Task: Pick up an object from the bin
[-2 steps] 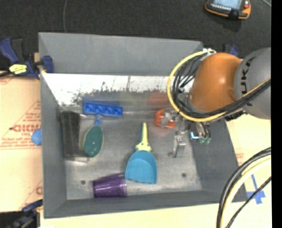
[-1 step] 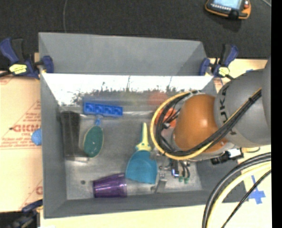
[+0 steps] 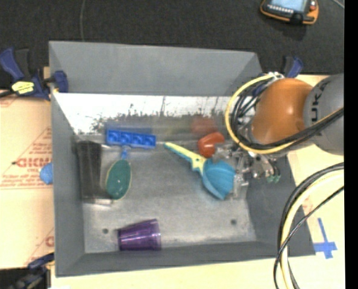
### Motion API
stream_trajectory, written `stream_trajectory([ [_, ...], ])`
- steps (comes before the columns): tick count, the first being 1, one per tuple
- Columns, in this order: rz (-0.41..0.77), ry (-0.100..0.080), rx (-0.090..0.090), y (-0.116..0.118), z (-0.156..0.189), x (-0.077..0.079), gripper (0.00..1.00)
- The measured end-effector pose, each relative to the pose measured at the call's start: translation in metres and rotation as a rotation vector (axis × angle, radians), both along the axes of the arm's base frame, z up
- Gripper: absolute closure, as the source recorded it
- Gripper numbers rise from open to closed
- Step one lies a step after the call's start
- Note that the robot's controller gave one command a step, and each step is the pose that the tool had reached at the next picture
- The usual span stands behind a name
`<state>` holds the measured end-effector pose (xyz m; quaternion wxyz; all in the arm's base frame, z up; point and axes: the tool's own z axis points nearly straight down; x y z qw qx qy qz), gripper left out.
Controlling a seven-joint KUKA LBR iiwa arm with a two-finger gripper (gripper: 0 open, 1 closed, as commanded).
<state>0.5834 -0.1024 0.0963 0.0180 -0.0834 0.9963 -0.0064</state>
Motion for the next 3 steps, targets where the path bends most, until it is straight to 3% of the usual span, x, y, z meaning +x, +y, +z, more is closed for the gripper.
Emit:
stream_trajectory([
  [1,-0.419,0.051,0.023,0.152,-0.022,-0.100,1.00],
  [2,-0.420,0.049,0.022,0.150,-0.022,-0.099,1.00],
  [3,-0.377,0.049,0.023,0.208,-0.025,-0.107,1.00],
])
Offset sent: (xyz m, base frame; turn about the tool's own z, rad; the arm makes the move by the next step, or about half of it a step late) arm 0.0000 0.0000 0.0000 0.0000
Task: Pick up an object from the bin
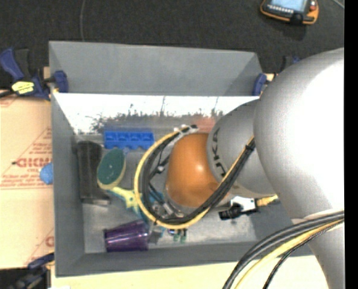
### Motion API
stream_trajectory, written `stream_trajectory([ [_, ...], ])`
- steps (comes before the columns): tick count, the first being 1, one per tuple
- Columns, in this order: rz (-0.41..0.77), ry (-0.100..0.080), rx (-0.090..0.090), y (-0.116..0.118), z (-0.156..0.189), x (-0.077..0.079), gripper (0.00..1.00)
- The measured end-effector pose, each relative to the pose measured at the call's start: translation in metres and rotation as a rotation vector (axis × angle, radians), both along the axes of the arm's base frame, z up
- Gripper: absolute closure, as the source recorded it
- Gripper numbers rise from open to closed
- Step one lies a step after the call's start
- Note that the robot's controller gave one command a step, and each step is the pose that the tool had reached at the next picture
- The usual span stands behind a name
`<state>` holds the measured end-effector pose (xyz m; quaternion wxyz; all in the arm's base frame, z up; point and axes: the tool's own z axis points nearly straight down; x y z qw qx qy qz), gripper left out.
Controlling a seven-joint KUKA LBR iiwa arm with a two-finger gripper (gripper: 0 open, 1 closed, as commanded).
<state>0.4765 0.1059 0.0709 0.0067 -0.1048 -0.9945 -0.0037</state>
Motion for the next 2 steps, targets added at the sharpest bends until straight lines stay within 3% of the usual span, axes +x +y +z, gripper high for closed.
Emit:
stream_trajectory([
  [1,0.001,0.010,-0.003,-0.004,0.020,-0.003,1.00],
  [2,0.121,0.001,-0.001,-0.051,-0.002,0.033,1.00],
])
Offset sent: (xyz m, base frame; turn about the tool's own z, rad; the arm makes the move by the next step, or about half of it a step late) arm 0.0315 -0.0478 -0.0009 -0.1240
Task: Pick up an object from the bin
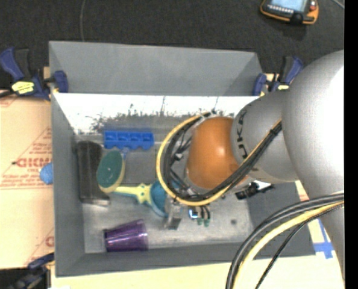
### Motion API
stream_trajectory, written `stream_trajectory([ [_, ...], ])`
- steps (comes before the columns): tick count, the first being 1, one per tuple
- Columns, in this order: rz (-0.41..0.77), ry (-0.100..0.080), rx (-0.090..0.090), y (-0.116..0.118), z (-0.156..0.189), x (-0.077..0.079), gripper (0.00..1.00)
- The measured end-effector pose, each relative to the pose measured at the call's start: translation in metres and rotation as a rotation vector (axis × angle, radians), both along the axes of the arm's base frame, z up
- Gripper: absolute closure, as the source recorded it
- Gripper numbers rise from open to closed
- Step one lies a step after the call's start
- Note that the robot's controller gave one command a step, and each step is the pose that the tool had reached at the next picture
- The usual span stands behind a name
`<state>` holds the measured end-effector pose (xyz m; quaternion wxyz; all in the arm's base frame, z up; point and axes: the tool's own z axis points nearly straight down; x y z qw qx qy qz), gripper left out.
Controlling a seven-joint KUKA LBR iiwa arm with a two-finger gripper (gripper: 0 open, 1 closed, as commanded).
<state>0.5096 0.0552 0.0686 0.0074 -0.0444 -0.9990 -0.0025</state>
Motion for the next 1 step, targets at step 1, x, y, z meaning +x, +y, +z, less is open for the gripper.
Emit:
stream_trajectory([
  [1,-0.114,0.005,-0.001,0.0227,0.1182,-0.0108,1.00],
])
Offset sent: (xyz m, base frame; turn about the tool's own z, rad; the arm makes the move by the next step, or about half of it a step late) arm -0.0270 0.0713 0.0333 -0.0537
